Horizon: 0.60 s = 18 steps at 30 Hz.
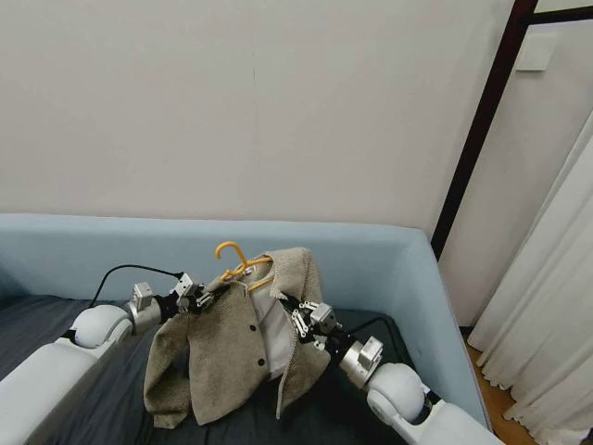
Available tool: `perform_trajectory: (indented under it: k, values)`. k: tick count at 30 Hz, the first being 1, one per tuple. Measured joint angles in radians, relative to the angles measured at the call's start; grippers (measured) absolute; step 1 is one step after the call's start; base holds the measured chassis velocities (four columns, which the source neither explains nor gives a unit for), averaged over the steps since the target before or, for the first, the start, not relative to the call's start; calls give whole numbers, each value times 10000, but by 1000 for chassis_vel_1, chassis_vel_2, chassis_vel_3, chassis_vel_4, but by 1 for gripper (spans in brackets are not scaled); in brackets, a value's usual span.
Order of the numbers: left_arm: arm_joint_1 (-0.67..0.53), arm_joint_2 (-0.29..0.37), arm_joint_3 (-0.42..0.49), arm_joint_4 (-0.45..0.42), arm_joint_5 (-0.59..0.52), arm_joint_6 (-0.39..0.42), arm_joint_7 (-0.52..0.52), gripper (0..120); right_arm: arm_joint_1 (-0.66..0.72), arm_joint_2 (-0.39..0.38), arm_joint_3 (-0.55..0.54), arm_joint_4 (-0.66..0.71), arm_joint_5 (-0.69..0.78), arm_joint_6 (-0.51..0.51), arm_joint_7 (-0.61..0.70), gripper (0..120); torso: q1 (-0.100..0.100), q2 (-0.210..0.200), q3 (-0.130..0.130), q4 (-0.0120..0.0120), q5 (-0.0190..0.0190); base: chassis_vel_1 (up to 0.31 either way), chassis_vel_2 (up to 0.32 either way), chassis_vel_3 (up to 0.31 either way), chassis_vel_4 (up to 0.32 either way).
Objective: Pick up the clothes from the sofa and hang them on the clothes hanger.
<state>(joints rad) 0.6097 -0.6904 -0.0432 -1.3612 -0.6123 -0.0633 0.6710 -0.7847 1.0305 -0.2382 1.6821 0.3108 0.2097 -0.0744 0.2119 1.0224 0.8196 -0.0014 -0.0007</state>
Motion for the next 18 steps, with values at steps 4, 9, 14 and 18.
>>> perform_trajectory:
  k: [4,9,14,18]
  values:
    - [-87,266,-2,-113,-49,-102,30,4,-54,-35,-228,-188,-223,303,-164,21,0,1,1,0,-1,0,0,0,0]
    - [-345,572,59,-139,-412,-299,-2,4,-82,-121,-209,-514,263,1619,-3133,39,0,0,0,3,-1,0,0,0,0]
    - [-796,956,328,-271,-832,-514,179,4,-50,-218,249,-580,781,1934,-4867,56,0,-1,1,-2,0,0,0,0,0]
    - [-1253,1304,564,-346,-743,-737,991,4,279,-281,812,-185,1050,1520,-3887,70,0,-2,0,1,1,0,0,0,0]
